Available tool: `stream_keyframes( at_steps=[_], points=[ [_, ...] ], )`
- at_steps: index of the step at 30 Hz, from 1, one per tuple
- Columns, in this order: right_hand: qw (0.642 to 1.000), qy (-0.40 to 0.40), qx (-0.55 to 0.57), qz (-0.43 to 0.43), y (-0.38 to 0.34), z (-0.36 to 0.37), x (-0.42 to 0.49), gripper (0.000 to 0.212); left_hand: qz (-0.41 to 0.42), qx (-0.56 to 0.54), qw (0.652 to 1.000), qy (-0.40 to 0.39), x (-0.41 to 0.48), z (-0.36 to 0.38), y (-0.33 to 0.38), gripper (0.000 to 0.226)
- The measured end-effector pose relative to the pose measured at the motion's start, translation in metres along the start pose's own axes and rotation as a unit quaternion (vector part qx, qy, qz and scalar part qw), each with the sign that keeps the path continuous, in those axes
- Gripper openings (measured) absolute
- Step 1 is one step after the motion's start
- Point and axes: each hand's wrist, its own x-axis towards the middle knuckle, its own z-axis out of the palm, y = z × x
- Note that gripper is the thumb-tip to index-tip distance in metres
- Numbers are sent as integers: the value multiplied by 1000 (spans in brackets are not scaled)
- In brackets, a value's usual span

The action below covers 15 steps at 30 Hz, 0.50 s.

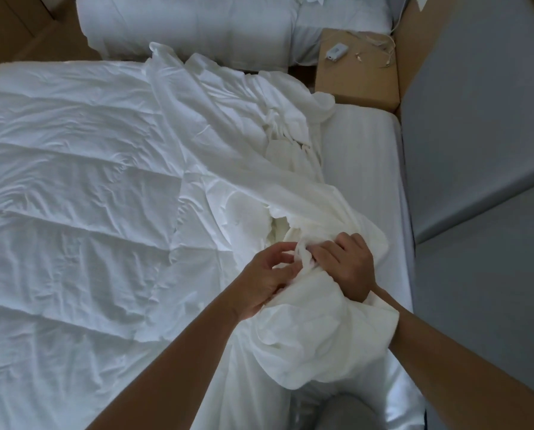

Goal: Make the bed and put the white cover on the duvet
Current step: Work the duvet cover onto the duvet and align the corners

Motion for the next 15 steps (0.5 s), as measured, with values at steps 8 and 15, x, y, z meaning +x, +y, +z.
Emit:
stream_keyframes(
  at_steps=[8,15],
  points=[
    [981,-131,37,-139,-23,15,-30,16,56,181,964,188,-24,-33,-53,21],
    [889,-278,17,-364,12,3,-69,21,-223,410,860,206,-80,-73,-204,30]
  ],
)
